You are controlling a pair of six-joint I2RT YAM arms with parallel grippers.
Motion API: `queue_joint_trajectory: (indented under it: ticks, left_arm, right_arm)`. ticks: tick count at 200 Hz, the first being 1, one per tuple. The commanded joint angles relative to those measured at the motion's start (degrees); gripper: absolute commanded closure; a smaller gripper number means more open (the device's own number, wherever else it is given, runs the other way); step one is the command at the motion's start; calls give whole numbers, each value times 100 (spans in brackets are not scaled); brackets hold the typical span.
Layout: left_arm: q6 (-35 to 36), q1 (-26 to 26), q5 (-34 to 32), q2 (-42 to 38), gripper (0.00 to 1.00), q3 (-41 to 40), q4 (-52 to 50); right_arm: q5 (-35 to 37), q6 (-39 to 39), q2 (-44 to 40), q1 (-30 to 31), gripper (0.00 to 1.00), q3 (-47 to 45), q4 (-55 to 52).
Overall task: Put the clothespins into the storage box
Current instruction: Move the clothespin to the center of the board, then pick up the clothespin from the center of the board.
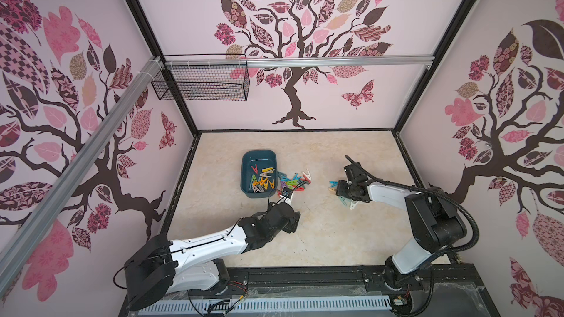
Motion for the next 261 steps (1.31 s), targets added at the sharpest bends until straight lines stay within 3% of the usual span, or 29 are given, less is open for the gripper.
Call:
queue_joint_trajectory:
  ticks: [1,54,78,132,196,232,261]
  left_arm:
    - [10,18,-250,-111,20,-189,160]
    - [-78,75,-131,-222,20,-318,52]
    - [78,67,334,-1,20,-268,247]
    - [238,-33,1064,423,21,-62,670]
    - [186,-35,983,531,21,-66,477]
    - [169,-35,966,548,21,-14,301]
    - [160,-31,884,503,21,-44,319]
  right_arm:
    - [-292,165,-428,238,38,-179,-549]
    - [619,-219,-1361,105,36,-202,-1213]
    - [280,-245,-1477,-404,37,-430,-1217]
    - [37,-212,-1205,-430,46,-515,-969]
    - [-152,-306,-782,-431,69,-553,-749]
    - [-186,-306,-753,-434,72,-556,-759]
    - [-96,-347,-1141,-421,68,-488,-889]
